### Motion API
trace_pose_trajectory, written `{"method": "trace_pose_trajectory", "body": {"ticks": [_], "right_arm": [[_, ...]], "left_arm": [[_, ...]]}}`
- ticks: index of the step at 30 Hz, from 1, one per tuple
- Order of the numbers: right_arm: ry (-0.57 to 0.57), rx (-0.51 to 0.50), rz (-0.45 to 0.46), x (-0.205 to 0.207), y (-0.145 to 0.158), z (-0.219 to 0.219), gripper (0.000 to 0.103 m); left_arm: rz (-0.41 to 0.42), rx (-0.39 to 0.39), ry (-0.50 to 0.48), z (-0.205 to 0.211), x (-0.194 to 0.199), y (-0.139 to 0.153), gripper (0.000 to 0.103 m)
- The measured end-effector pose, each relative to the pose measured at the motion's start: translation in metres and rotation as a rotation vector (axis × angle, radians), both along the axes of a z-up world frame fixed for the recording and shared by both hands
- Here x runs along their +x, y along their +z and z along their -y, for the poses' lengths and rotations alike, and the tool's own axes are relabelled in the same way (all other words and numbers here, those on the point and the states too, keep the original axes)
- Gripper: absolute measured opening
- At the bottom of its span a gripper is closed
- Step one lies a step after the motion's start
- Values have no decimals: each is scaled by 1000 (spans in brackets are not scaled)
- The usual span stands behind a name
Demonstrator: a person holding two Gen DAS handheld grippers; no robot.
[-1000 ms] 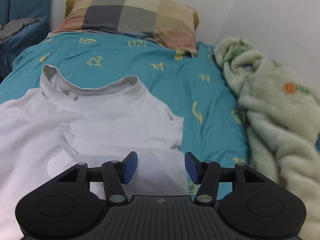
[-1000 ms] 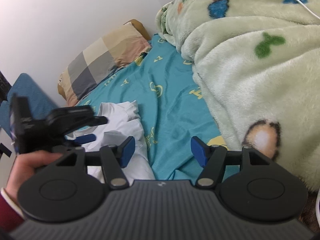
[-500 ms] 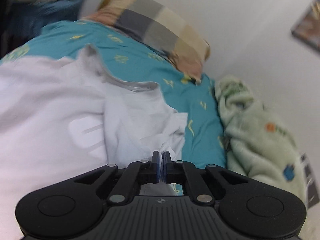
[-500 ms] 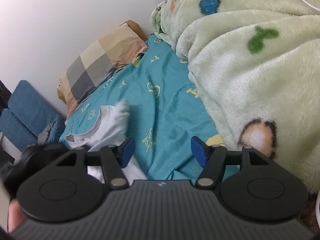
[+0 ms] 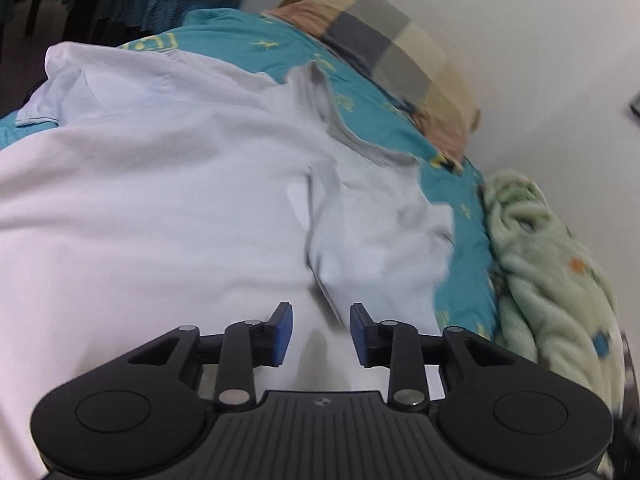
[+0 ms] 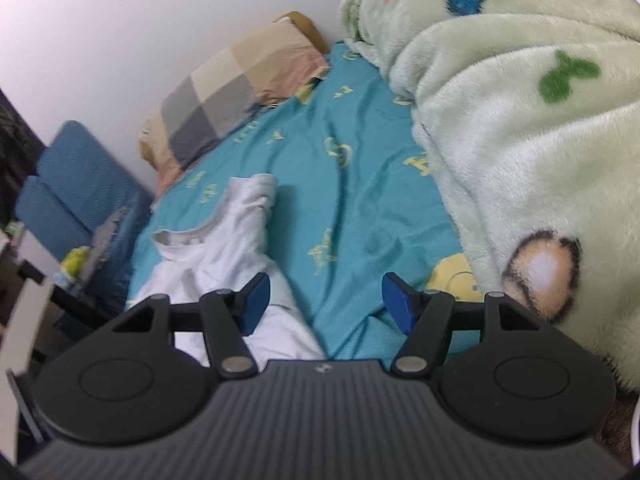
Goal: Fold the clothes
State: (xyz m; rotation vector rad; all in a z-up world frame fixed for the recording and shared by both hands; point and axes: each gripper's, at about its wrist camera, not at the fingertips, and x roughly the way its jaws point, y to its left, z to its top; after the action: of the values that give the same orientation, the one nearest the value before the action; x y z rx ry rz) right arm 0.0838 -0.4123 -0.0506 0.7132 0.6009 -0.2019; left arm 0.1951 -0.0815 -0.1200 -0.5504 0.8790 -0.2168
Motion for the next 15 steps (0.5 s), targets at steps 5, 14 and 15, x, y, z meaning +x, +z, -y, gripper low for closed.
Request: {"method": "trace_pose_trajectory", "body": {"ticks": [5, 14, 15], "right_arm": [[96, -3, 33, -27, 29, 8, 65], [10, -4, 147, -106, 56, 12, 66], [-1, -4, 150, -109, 55, 12, 66]], "left_arm": [[54, 38, -174, 36, -77, 21, 42], [103, 75, -540, 111, -172, 9, 37], [113, 100, -581, 120, -179, 5, 37]]}}
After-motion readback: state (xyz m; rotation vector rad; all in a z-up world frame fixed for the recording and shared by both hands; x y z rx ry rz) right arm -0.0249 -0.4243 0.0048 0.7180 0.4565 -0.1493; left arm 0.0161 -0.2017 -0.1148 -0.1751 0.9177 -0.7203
